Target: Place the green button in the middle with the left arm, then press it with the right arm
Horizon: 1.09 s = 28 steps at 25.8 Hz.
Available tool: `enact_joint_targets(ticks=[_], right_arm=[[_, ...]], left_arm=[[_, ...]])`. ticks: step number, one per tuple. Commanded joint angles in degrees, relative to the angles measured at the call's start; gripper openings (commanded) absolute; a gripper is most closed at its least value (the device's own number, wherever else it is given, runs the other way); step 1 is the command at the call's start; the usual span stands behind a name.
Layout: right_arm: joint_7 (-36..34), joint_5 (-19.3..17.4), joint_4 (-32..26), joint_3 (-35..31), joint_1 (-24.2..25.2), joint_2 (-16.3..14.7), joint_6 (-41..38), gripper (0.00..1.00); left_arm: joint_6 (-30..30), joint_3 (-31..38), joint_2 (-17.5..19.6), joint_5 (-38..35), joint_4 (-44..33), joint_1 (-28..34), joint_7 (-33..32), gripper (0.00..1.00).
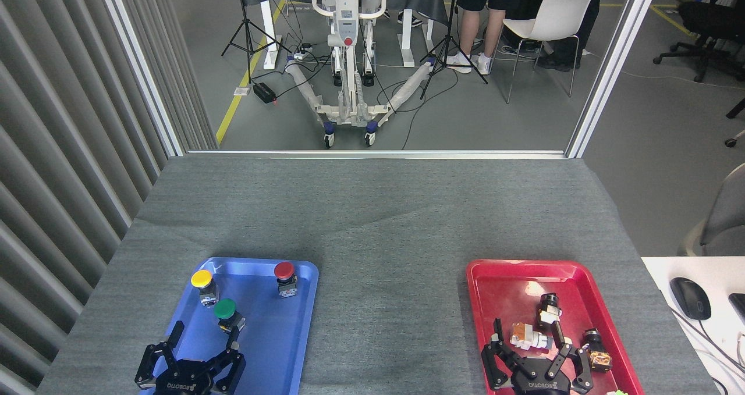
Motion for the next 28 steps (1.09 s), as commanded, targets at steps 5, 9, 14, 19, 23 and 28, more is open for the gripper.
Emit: enact_joint_targets(ticks=[5, 9, 14, 19, 23, 28], right_arm=[[-0.02, 0.03, 0.13, 0.0, -0.02, 0.0, 0.01, 1.0], [-0.02, 0.03, 0.13, 0.0, -0.02, 0.09, 0.1, 1.0], [-0.02, 0.03, 0.13, 0.0, -0.02, 0.09, 0.1, 1.0], [-0.02, 0.03, 0.13, 0.0, -0.11, 0.18, 0.1, 1.0], [0.06, 0.03, 0.13, 0.0, -0.11, 0.18, 0.1, 1.0], [1.03, 0.03, 0.13, 0.0, -0.11, 0.18, 0.01, 1.0]], left_arm=[[-0.84, 0.27, 0.2, 2.45, 0.26, 0.16, -0.3, 0.99], [-0.84, 0.27, 0.29, 2.45, 0.52, -0.1, -0.21, 0.99], [-0.84, 0.18, 0.64, 1.92, 0.96, -0.19, -0.3, 0.99], [-0.84, 0.18, 0.73, 1.92, 1.75, -0.45, -0.3, 0.99], [-0.84, 0.18, 0.73, 1.92, 1.49, -0.54, -0.21, 0.99], [-0.84, 0.18, 0.73, 1.92, 1.4, -0.54, -0.21, 0.99]])
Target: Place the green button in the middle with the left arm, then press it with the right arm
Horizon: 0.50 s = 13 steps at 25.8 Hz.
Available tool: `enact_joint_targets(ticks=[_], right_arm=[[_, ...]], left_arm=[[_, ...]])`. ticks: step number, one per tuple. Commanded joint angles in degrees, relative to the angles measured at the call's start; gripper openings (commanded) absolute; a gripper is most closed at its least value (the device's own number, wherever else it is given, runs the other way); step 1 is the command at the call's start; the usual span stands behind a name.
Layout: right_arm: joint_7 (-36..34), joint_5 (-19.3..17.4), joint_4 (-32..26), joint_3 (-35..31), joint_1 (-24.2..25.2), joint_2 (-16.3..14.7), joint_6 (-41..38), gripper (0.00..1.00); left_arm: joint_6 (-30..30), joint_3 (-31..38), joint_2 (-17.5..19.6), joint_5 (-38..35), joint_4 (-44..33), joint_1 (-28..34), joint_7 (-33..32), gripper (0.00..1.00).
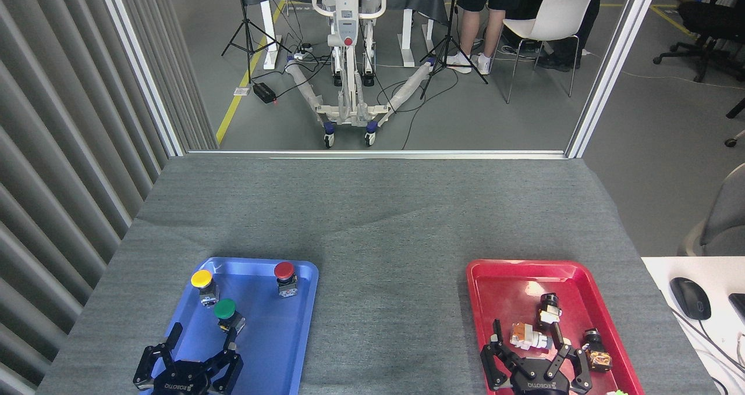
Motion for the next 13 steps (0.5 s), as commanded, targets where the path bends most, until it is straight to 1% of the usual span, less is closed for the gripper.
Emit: enact_joint_targets(ticks=[1, 13], right_arm=[[0.47, 0.0, 0.0, 0.0, -0.04, 0.0, -0.08, 1.0], [0.38, 0.0, 0.0, 0.0, -0.04, 0.09, -0.17, 1.0]], left_arm=[[0.0, 0.0, 0.0, 0.0, -0.09, -0.01, 0.09, 0.99], [0.0, 0.0, 0.0, 0.0, -0.18, -0.19, 0.09, 0.99]])
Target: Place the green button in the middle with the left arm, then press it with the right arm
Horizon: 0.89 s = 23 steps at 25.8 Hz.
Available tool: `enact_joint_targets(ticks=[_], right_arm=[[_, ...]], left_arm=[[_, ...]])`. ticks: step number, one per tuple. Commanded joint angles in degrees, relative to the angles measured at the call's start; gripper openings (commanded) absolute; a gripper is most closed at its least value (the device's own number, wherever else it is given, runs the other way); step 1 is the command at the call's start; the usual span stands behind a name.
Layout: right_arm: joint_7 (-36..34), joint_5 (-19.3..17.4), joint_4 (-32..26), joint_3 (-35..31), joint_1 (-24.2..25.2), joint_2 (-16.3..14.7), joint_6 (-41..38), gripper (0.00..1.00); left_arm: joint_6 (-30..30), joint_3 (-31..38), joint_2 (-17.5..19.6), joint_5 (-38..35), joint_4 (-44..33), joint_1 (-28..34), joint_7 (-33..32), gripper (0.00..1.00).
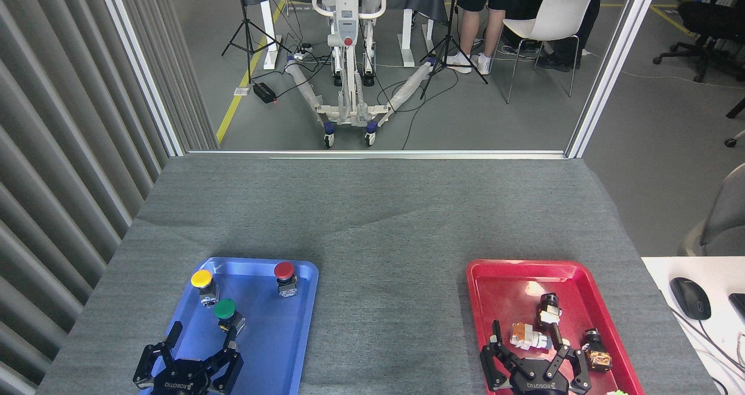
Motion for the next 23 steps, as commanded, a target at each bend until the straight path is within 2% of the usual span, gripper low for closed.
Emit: enact_joint_targets(ticks=[1, 7, 12, 23], right_arm=[[-0.11, 0.0, 0.0, 0.0, -0.05, -0.03, -0.08, 1.0], [-0.11, 0.0, 0.0, 0.0, 0.04, -0.03, -1.04, 1.0], [-0.02, 0.0, 0.0, -2.46, 0.13, -0.03, -3.94, 1.0], [-0.02, 0.0, 0.09, -3.25, 0.13, 0.32, -3.94, 1.0]], left_arm=[[-0.1, 0.0, 0.0, 0.0, -0.25, 0.07, 0.02, 0.99], [-0.27, 0.0, 0.09, 0.0, -0.43, 0.07, 0.01, 0.99], [-0.89, 0.0, 0.09, 0.0, -0.43, 0.16, 0.02, 0.99], [-0.71, 0.0, 0.0, -0.09, -0.43, 0.16, -0.07, 0.99]])
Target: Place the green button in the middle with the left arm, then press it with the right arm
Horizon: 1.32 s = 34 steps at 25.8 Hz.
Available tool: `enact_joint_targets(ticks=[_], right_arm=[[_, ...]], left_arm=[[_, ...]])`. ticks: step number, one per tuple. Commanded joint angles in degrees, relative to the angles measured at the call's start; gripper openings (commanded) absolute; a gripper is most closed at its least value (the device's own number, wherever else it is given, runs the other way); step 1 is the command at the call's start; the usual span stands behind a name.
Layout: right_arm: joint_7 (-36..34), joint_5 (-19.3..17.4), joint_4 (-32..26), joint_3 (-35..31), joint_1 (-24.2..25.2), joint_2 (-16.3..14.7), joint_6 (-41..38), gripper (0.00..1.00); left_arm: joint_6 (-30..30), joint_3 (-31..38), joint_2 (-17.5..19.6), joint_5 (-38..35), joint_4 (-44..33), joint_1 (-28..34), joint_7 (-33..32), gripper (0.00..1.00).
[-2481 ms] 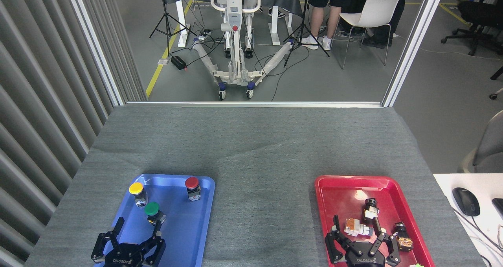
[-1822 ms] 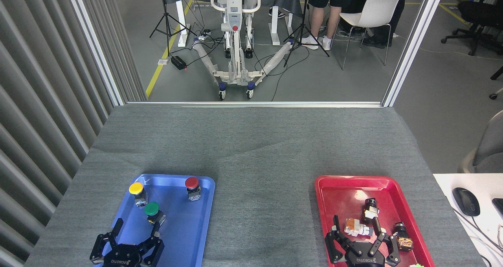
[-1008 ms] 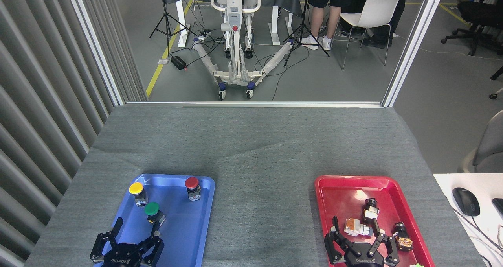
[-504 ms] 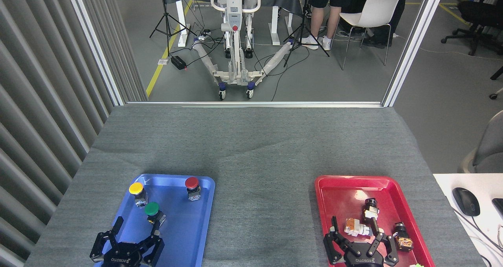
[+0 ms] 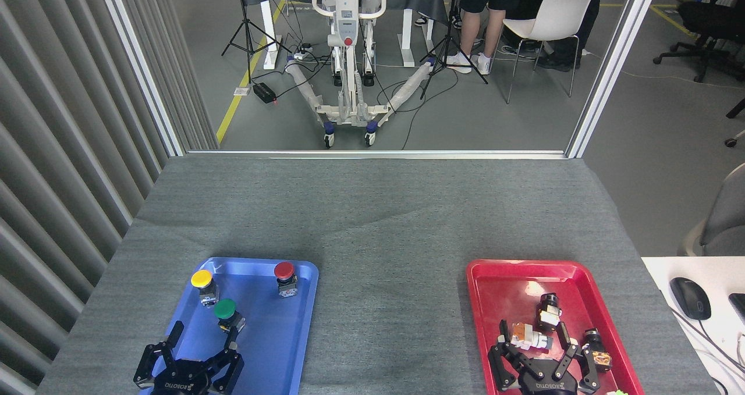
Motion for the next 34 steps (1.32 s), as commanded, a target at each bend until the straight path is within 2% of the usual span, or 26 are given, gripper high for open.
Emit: enact_joint_targets(ticks=[1, 7, 11, 18, 30, 34], right_arm=[[0.01, 0.0, 0.01, -0.01, 0.0, 0.03, 0.08, 1.0], [0.01, 0.0, 0.01, -0.01, 0.0, 0.03, 0.16, 1.0], [0.01, 0.0, 0.01, -0.01, 0.0, 0.03, 0.08, 1.0], [0.01, 0.0, 0.01, 0.08, 0.0, 0.03, 0.16, 1.0], [0.01, 0.0, 0.01, -0.01, 0.09, 0.03, 0.16, 1.0], [0.01, 0.0, 0.01, -0.01, 0.09, 0.12, 0.16, 1.0]], left_arm=[[0.1, 0.0, 0.01, 0.0, 0.11, -0.16, -0.17, 0.99], [0.1, -0.09, 0.1, -0.17, 0.99, -0.42, -0.96, 0.99], [-0.95, -0.61, 0.1, -0.35, 5.56, -3.14, -4.74, 0.99], [-2.97, -1.67, 2.56, -0.35, 13.03, -8.07, -5.26, 0.98], [-3.41, -2.2, 3.35, -0.35, 21.03, -13.07, -5.26, 0.97], [-3.41, -4.57, 4.32, -0.35, 23.58, -15.36, -5.35, 0.96]])
